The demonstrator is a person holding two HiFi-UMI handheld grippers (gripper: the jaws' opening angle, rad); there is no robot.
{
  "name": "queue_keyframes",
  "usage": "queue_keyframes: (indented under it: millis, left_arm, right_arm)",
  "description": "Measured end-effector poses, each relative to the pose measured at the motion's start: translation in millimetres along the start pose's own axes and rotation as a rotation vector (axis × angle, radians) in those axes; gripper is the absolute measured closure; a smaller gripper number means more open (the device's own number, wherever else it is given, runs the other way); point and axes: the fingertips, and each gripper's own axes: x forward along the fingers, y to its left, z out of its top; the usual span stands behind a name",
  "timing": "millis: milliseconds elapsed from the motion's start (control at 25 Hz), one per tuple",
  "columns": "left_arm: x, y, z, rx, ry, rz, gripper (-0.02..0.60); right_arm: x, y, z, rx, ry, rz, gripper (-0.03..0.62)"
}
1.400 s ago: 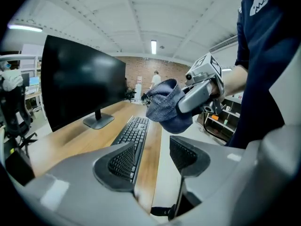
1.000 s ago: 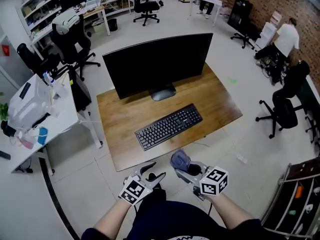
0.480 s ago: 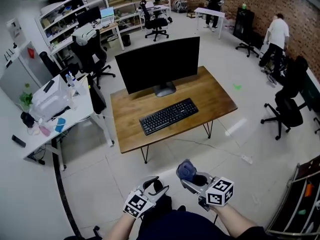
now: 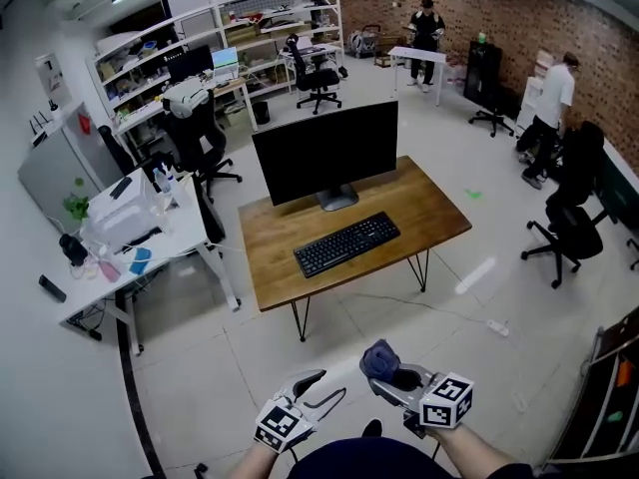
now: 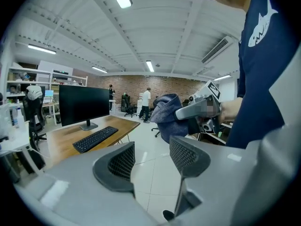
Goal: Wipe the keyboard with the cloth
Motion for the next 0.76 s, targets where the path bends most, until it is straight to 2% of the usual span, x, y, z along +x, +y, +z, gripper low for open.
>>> queue_keyframes:
  millis: [200,400,560,760]
  left_arm:
    - [-43,-15,-12,0.022,-0.004,-0.016,0.359]
    - [-84,-28,-31,0.026,0.004,-0.029,0.357]
    - [-100,-38,-32,0.046,-0.004,-0.037,0.359]
    - [-112,-47,-32,0.074,-0.013,-0.046,0.359]
  right_arm:
    - [14,44,-15,0.013,-0.026,-0.003,0.462]
    - [22,93,-31,-0.026,-0.035,-0.002,0.462]
    - [6,103,-39,-0.069,-0.025,-0.037,0.462]
    - [-9,107,-40,-0.045,-0.064,-0.069,0.462]
